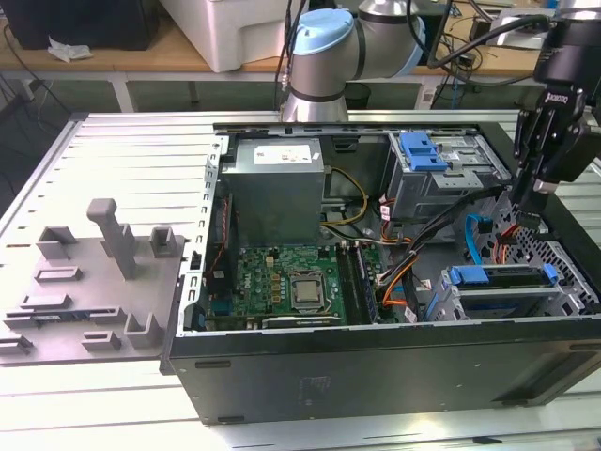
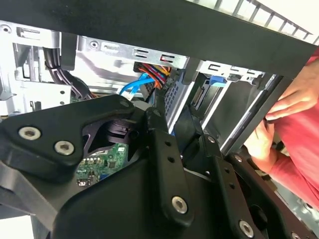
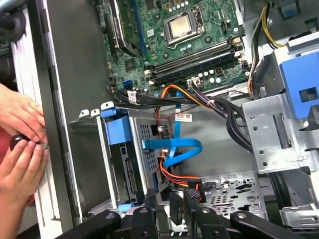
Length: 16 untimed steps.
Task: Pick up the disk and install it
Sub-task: 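Insert the first disk wire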
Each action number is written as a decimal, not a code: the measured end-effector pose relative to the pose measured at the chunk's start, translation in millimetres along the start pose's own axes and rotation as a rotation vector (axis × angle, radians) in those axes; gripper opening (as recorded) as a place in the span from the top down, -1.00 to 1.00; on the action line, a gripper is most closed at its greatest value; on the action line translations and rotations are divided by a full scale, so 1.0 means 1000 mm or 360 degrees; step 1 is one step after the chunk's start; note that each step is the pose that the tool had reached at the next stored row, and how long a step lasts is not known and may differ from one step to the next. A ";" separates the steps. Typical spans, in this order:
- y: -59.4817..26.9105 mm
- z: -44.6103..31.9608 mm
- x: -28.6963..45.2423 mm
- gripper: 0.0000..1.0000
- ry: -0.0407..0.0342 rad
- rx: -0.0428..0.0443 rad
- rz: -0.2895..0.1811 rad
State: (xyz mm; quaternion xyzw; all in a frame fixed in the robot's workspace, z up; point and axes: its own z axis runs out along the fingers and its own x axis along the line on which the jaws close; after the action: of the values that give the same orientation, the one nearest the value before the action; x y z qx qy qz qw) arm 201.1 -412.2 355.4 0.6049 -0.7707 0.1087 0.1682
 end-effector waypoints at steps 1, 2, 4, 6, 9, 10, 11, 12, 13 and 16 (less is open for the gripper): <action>-0.0011 0.0001 -0.0024 0.30 0.0014 -0.0009 -0.0003; -0.0018 0.0002 -0.0035 0.30 0.0020 -0.0014 -0.0005; -0.0032 0.0007 -0.0066 0.30 0.0039 -0.0026 -0.0010; -0.0042 0.0007 -0.0076 0.30 0.0044 -0.0031 -0.0012; -0.0064 0.0009 -0.0104 0.30 0.0064 -0.0052 -0.0020; -0.0073 0.0011 -0.0112 0.30 0.0072 -0.0060 -0.0023; -0.0085 0.0013 -0.0123 0.30 0.0083 -0.0071 -0.0027; -0.0096 0.0014 -0.0130 0.30 0.0090 -0.0079 -0.0030; -0.0111 0.0021 -0.0141 0.30 0.0097 -0.0089 -0.0035; -0.0125 0.0039 -0.0168 0.30 0.0102 -0.0096 -0.0038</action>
State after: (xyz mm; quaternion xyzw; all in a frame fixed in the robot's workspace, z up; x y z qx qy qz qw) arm 216.3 -401.6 344.8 0.6048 -0.7607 0.1027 0.2123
